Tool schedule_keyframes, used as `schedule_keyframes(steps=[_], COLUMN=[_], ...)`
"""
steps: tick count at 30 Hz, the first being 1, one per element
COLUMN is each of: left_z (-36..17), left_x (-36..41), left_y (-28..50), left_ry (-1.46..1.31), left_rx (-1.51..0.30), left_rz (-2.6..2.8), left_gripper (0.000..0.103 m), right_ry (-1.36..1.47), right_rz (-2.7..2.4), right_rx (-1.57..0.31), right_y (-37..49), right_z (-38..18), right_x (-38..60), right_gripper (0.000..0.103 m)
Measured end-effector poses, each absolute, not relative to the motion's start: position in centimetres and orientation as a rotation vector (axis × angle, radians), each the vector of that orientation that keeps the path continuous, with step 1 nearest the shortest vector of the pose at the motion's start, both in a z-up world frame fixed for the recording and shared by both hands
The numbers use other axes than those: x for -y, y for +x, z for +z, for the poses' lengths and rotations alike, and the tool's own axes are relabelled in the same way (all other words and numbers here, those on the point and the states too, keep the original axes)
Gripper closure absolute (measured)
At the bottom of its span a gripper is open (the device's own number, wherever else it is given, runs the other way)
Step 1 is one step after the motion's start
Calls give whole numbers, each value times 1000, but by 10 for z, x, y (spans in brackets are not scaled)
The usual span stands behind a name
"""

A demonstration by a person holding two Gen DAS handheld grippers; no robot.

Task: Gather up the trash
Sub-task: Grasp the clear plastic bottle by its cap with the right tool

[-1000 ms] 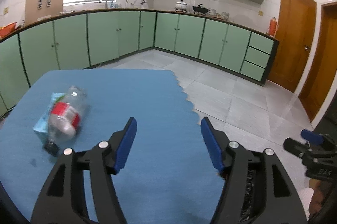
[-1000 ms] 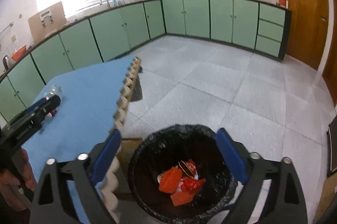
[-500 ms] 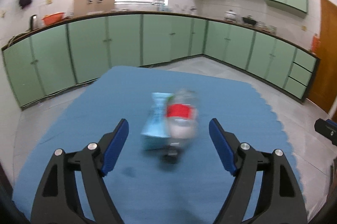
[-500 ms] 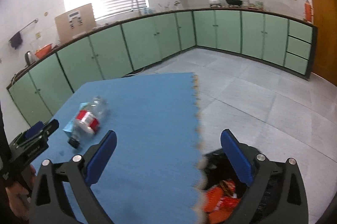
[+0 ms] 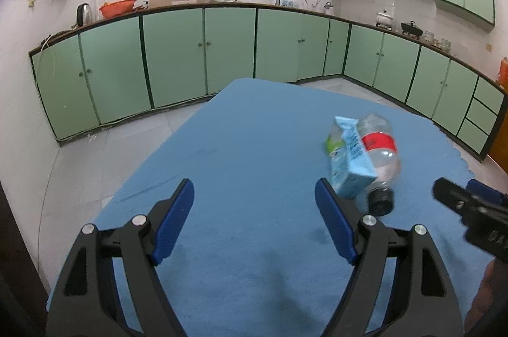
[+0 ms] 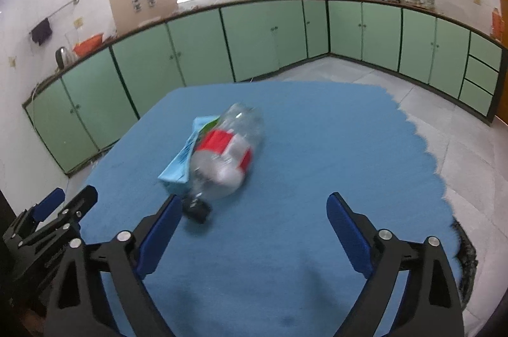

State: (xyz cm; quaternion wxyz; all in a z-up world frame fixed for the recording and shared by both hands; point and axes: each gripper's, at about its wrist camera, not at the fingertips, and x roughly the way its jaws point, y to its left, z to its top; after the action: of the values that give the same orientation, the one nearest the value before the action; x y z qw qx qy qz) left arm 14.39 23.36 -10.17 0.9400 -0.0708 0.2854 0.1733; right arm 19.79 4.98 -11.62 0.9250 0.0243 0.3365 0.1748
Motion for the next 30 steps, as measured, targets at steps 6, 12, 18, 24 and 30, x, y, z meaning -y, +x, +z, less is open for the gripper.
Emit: schedule_keyframes(steps=[6,12,18,24,30], left_z=[-106,-109,-109,-108,-107], left_x=[-253,-261,-263,-259,-258], left_y=[141,142,147,149,151], left_ry=[-169,-187,-191,-189,-187], left_rx=[-592,-587,-586,-583,-584], left_rz=[357,359,351,348,347], left_gripper=[27,27,27,27,27], right_ry=[38,26,52,64,68], right_rz=[355,320,305,317,347], right_rx=[-728,-763,-786,-809,-837], right_y=[202,211,217,222,226], right_z=[-127,-133,-139,-142,-143], right_x=[-82,-103,-106,-102,-103], right_gripper=[23,33,47,54,71])
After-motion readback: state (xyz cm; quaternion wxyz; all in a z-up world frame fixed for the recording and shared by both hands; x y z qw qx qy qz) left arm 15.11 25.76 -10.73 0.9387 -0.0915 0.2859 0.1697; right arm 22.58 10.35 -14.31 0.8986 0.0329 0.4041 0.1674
